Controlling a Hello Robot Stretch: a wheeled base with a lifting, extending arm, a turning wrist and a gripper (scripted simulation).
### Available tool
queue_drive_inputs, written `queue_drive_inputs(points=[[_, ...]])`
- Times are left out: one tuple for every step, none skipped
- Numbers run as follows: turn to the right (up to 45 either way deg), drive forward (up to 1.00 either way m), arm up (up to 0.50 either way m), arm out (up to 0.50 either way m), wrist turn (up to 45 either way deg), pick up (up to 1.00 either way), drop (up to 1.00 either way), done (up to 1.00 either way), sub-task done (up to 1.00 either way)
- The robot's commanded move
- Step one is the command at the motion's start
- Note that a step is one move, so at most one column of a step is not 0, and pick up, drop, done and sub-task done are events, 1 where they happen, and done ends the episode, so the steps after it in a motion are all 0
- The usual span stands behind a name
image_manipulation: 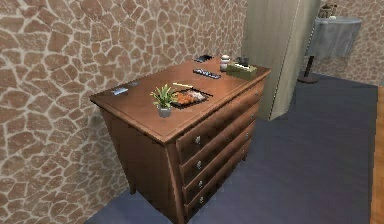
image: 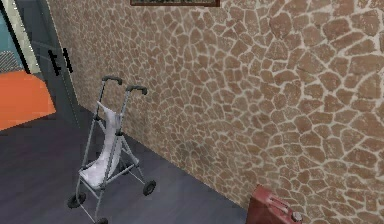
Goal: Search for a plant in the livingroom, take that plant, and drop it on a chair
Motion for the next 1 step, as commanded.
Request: queue_drive_inputs(points=[[0.0,0.00,0.38,0.00,0.0,0.00,0.00,0.00,0.00]])
